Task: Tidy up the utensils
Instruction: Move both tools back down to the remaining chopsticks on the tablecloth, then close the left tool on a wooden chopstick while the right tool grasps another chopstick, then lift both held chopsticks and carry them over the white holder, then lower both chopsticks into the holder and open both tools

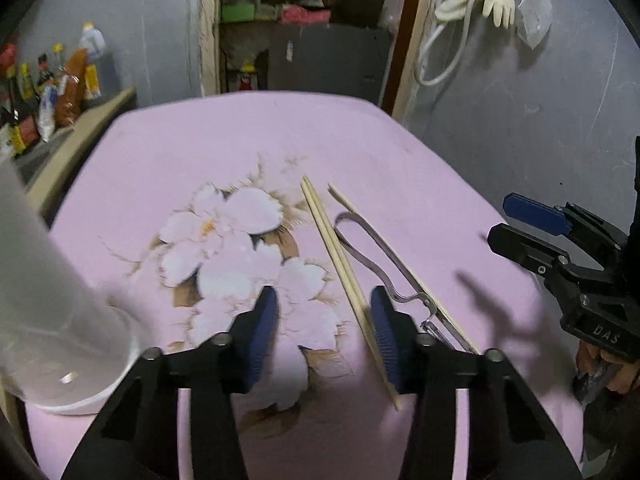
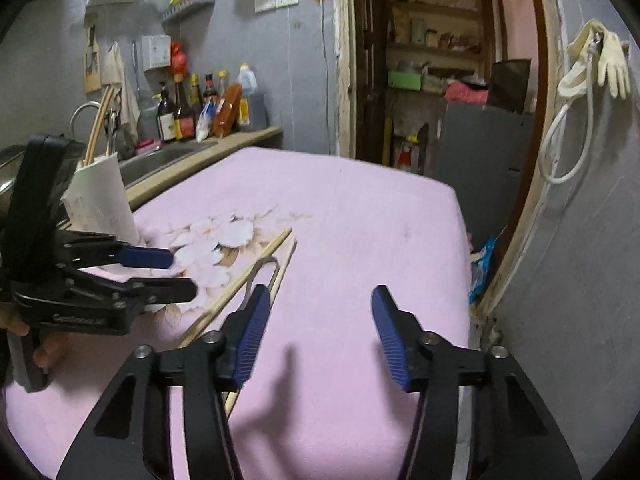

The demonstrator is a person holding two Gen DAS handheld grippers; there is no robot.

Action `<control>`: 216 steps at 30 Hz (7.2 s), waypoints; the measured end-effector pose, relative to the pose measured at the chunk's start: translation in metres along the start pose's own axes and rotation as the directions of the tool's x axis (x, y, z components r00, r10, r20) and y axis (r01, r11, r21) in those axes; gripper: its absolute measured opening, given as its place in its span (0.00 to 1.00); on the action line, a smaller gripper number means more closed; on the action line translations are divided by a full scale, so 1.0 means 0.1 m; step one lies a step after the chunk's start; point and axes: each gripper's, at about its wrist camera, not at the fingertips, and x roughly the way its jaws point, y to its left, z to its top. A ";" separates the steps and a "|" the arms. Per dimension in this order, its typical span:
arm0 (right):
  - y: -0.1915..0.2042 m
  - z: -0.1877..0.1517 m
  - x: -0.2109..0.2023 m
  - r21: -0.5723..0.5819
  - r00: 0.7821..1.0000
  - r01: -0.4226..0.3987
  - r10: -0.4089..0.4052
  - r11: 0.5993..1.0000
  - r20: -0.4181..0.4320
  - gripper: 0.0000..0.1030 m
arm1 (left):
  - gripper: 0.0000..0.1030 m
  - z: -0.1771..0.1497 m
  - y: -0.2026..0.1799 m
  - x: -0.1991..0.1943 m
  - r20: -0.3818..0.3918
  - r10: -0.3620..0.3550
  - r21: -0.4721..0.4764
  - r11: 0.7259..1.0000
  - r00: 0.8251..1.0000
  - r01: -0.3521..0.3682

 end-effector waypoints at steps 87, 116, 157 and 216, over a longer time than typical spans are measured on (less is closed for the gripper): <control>-0.26 0.33 0.97 0.281 0.929 -0.135 0.220 0.950 -0.299 0.03 | 0.02 0.25 0.22 0.13 -0.144 0.009 -0.175 0.984 0.990 -0.035; 0.43 0.18 -0.10 0.185 0.985 -0.129 0.104 0.974 0.139 0.02 | 0.02 -0.25 0.14 -0.88 0.217 -0.012 -0.194 0.979 0.976 0.056; 1.76 1.24 0.02 0.086 0.692 -0.331 0.180 0.940 0.699 0.03 | 0.02 -0.32 2.05 -2.26 0.722 0.389 -0.454 0.890 0.572 -0.031; 1.84 0.92 0.21 0.011 0.837 -0.234 0.196 0.972 0.511 0.22 | 0.30 -0.69 1.73 -1.87 0.564 0.358 -0.432 0.896 0.744 -0.103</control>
